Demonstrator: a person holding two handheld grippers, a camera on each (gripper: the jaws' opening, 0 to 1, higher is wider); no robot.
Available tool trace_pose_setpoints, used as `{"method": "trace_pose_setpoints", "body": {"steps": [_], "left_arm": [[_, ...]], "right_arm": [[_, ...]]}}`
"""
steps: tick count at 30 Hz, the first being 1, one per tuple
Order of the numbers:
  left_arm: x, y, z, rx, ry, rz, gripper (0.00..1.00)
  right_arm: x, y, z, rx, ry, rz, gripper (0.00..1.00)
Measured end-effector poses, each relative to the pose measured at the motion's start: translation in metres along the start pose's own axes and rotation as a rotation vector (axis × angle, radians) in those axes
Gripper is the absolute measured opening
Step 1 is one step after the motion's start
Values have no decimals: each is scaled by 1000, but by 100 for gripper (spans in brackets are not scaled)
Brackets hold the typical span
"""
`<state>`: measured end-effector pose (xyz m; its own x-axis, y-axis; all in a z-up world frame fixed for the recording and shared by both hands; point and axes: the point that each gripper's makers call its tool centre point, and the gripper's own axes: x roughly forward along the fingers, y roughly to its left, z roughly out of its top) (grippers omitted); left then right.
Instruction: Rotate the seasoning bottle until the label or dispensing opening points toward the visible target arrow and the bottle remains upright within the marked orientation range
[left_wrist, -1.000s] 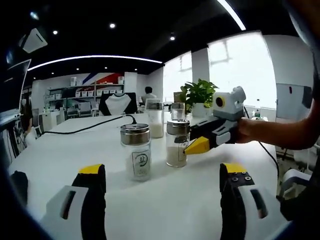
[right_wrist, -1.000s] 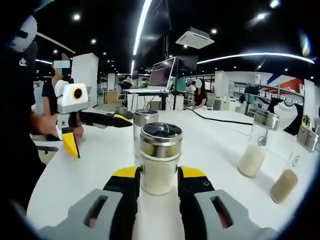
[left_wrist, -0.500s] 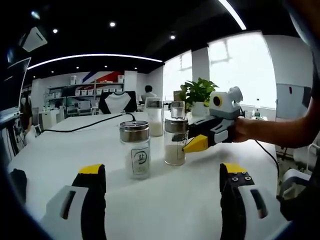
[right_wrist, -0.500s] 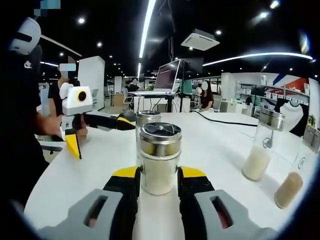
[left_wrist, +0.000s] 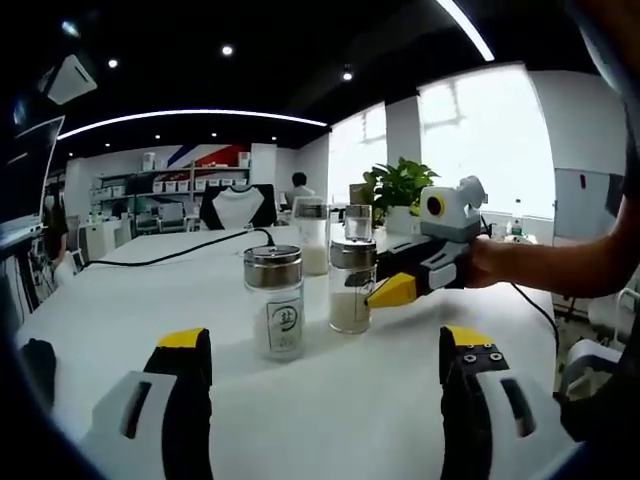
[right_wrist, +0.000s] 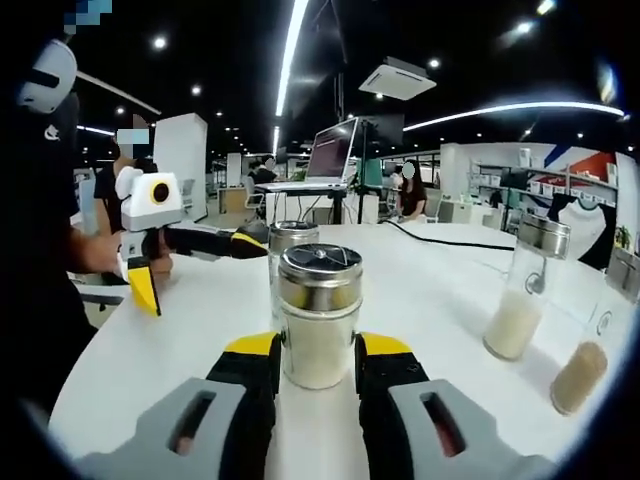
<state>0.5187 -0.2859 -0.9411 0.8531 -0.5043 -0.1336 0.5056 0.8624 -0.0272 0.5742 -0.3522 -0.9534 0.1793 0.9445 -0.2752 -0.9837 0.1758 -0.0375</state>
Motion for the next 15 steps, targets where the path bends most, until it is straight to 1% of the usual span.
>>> {"method": "trace_pose_setpoints", "body": {"steps": [15], "left_arm": [[1, -2, 1, -1, -4, -3, 100]], "right_arm": [[-1, 2, -1, 12, -1, -4, 27]]}}
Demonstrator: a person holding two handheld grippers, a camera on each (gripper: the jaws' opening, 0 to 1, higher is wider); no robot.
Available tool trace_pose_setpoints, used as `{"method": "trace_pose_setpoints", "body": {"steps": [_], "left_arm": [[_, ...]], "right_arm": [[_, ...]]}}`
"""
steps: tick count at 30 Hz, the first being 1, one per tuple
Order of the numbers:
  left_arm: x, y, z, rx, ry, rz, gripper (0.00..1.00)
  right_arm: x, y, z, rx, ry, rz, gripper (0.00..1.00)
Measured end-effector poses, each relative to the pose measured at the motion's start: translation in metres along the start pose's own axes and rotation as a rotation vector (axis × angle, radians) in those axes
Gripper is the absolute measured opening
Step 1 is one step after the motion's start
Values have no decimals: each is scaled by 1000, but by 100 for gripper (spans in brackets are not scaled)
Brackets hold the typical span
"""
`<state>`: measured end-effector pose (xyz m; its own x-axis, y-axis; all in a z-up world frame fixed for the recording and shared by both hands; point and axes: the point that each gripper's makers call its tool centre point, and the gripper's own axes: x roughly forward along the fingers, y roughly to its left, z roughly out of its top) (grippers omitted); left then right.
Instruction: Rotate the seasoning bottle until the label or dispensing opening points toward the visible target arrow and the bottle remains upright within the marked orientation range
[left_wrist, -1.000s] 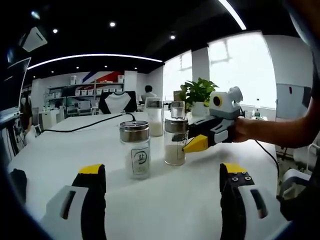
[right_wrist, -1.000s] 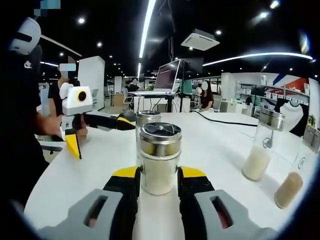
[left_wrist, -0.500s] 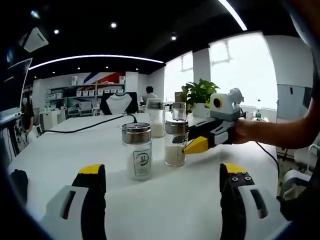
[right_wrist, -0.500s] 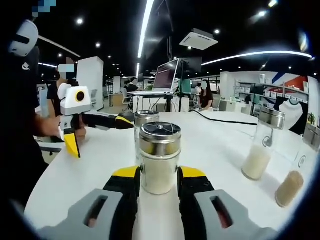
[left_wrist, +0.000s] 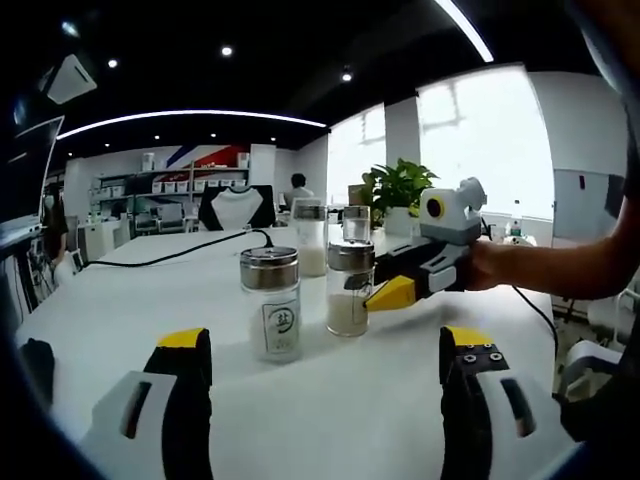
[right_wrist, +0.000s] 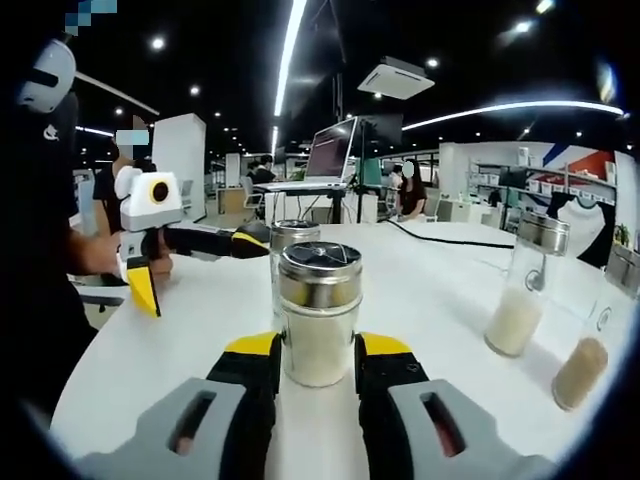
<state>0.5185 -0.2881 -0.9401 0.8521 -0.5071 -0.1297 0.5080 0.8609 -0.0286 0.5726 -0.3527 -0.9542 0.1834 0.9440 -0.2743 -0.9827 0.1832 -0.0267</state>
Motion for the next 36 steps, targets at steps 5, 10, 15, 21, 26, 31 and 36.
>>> {"method": "trace_pose_setpoints", "body": {"steps": [5, 10, 15, 21, 26, 31, 36], "left_arm": [[0, 1, 3, -9, -10, 2, 100], [0, 1, 4, -10, -16, -2, 100], [1, -1, 5, -11, -19, -5, 100], [0, -2, 7, -10, -25, -6, 100], [-1, -3, 10, 3, -34, -10, 100], [-2, -4, 11, 7, -37, -12, 100], [-2, -3, 10, 13, -30, -15, 100]], "right_arm": [[-6, -1, 13, 27, -41, -13, 28], [-13, -1, 23, 43, -65, -31, 31], [-20, -1, 38, 107, -114, -47, 38], [-30, -9, 57, 110, -165, -117, 39], [-37, -31, 54, 118, -164, -234, 39], [-45, -53, 54, 100, -175, -347, 39], [-50, -79, 47, 142, -178, -449, 39]]}}
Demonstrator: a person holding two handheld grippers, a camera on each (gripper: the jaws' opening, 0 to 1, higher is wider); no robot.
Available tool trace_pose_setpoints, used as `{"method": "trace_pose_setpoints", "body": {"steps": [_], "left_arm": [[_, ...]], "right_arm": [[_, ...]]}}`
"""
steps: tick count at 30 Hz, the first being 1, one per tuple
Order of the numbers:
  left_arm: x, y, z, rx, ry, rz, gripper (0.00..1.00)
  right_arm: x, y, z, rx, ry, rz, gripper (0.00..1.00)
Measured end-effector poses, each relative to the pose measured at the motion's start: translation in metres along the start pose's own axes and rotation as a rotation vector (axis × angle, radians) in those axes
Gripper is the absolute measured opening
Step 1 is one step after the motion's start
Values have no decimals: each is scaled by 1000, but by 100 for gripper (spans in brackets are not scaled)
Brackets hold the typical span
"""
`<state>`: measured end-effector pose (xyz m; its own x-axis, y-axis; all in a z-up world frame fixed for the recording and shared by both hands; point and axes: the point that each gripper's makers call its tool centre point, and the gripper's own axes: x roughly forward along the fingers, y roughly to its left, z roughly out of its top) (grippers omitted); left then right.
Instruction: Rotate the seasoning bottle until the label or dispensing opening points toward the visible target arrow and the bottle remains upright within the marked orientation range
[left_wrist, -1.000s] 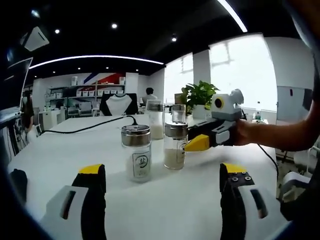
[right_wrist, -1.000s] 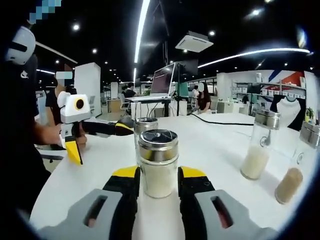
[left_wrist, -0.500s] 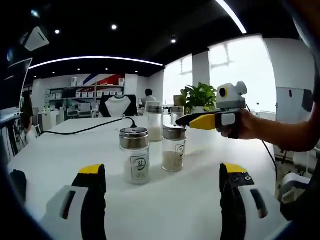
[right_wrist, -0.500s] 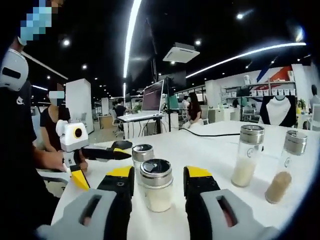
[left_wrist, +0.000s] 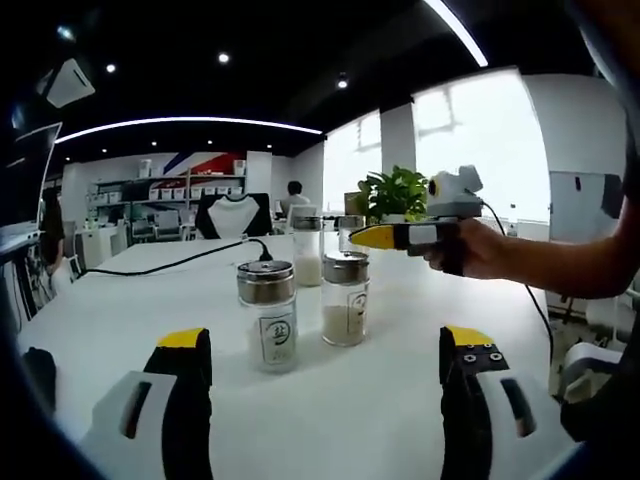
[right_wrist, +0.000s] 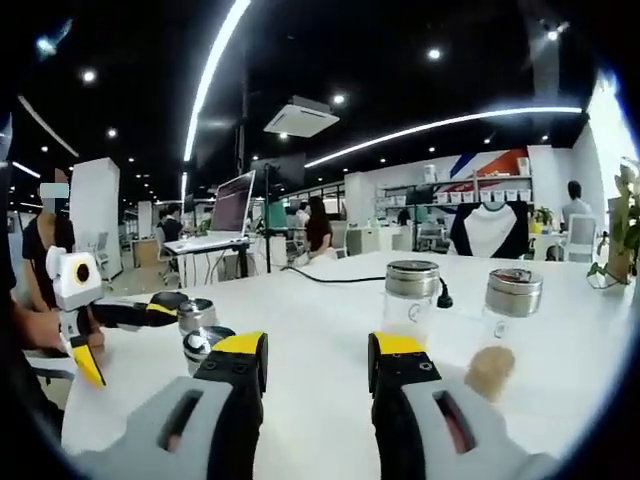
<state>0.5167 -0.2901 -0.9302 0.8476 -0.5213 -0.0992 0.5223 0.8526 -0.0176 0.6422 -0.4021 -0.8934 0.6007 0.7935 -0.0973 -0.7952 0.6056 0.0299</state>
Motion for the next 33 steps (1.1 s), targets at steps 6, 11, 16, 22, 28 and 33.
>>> {"method": "trace_pose_setpoints", "body": {"steps": [6, 11, 16, 22, 28, 33], "left_arm": [[1, 2, 0, 5, -1, 1, 100], [2, -1, 1, 6, -5, -10, 100], [3, -1, -4, 2, 12, -19, 100], [-1, 1, -9, 0, 23, -13, 100], [-2, 7, -11, -8, 25, -1, 100], [-2, 10, -10, -8, 24, 5, 100]], "right_arm": [[11, -24, -2, -20, 8, -82, 41], [25, -42, 3, 2, -17, -138, 47], [41, -54, -8, -10, 9, -181, 47], [53, -74, -20, 30, 23, -259, 57], [66, -83, -17, 15, 9, -280, 55], [75, -88, -14, 3, -3, -292, 53]]}}
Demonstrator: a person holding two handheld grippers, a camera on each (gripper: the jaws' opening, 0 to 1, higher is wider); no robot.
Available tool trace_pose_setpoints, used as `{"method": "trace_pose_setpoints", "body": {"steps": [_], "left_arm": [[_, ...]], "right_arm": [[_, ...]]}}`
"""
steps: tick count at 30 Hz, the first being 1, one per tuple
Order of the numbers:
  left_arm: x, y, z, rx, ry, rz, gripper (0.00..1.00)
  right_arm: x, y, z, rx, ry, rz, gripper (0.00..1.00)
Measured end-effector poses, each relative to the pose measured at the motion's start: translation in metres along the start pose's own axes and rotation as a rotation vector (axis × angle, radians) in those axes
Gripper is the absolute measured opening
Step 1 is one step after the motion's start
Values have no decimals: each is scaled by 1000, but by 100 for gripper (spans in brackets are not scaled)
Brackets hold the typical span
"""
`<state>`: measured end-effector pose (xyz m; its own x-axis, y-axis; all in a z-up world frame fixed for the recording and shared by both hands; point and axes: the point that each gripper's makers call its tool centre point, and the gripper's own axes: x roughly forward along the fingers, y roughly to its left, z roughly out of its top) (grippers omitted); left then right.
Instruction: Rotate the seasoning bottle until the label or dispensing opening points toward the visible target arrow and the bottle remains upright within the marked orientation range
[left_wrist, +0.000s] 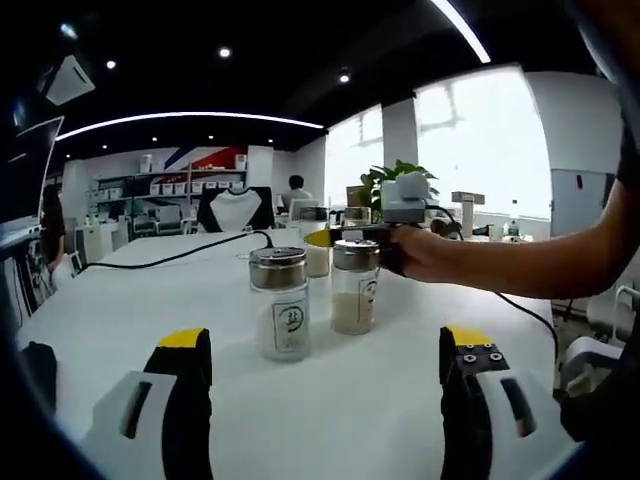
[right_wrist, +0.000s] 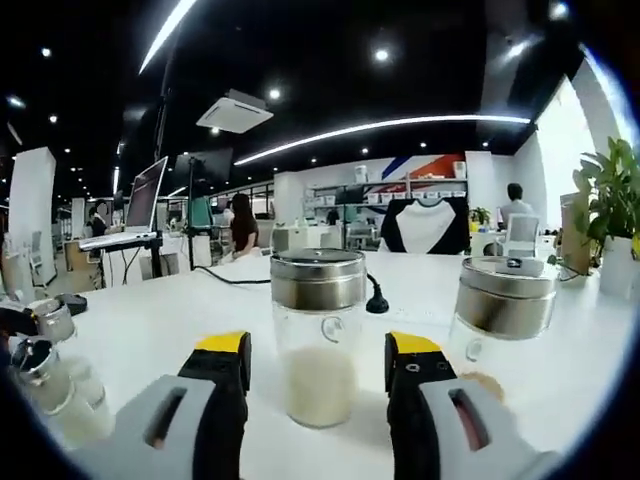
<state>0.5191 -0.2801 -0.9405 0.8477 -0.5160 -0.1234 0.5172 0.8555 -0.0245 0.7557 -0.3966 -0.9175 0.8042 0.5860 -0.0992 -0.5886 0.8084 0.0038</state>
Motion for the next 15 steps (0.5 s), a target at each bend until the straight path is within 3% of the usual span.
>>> {"method": "trace_pose_setpoints", "body": {"steps": [8, 15], "left_arm": [[0, 2, -1, -1, 5, 10, 100], [1, 3, -1, 1, 8, 14, 100]], "right_arm": [[10, 2, 6, -52, -40, -11, 51], [12, -3, 12, -64, -70, -30, 40]]}}
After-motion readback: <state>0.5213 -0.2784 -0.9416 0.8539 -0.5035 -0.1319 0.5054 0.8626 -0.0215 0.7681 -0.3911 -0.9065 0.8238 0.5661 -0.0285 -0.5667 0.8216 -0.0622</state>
